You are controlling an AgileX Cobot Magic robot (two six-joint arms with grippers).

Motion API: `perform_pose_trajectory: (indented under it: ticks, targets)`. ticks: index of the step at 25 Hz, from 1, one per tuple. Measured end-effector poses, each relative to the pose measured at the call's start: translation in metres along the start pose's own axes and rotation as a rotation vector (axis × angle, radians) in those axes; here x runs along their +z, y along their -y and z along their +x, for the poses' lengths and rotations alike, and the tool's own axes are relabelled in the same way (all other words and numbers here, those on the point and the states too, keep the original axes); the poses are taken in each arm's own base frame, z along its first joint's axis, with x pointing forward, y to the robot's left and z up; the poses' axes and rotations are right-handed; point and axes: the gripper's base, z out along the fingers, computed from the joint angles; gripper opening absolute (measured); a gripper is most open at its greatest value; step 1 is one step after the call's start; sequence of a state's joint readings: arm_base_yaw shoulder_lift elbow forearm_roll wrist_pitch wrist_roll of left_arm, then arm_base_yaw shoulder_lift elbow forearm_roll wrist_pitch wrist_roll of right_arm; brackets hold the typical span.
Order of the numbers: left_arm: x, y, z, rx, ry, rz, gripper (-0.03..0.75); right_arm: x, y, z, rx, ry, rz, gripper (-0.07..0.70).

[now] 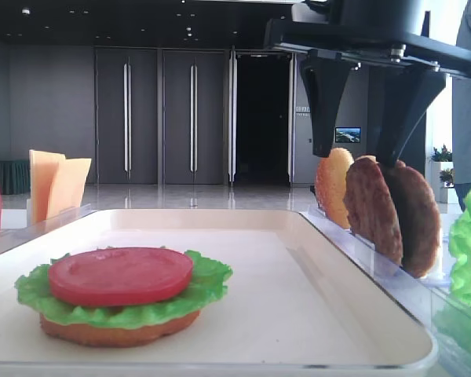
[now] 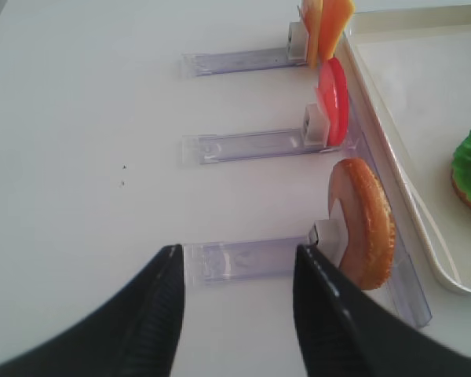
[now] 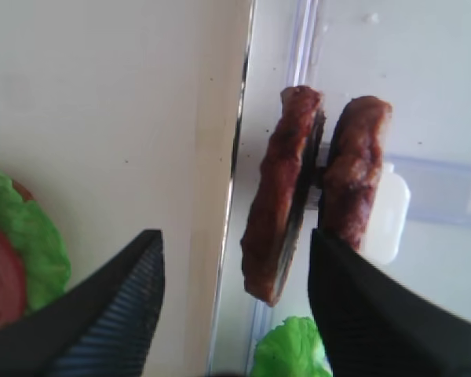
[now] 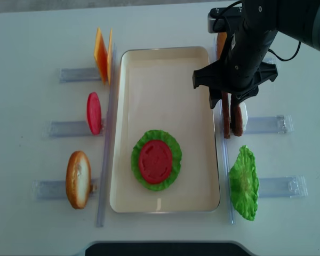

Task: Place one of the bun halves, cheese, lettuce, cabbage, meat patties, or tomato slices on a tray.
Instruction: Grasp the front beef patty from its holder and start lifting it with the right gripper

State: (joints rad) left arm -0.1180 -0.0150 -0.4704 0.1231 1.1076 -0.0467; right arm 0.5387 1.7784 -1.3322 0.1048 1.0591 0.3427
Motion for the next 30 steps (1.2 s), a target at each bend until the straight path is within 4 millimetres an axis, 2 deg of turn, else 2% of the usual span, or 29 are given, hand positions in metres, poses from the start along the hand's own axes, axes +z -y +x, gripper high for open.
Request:
perform_pose_trajectory:
  ticks: [6, 9, 13, 30]
  targets:
    - [0.000, 0.000, 0.000, 0.000, 0.000, 0.000, 0.348, 0.003, -0.007, 0.005, -0.030, -0.023, 0.010, 0.394]
    - [0.000, 0.000, 0.000, 0.000, 0.000, 0.000, 0.348, 0.011, -0.007, 0.007, -0.028, -0.064, 0.024, 0.394]
    - [0.000, 0.000, 0.000, 0.000, 0.000, 0.000, 0.348, 0.011, -0.007, 0.008, -0.029, -0.073, 0.028, 0.394]
    - [0.000, 0.000, 0.000, 0.000, 0.000, 0.000, 0.348, 0.011, -0.007, 0.001, -0.042, 0.006, 0.022, 0.390]
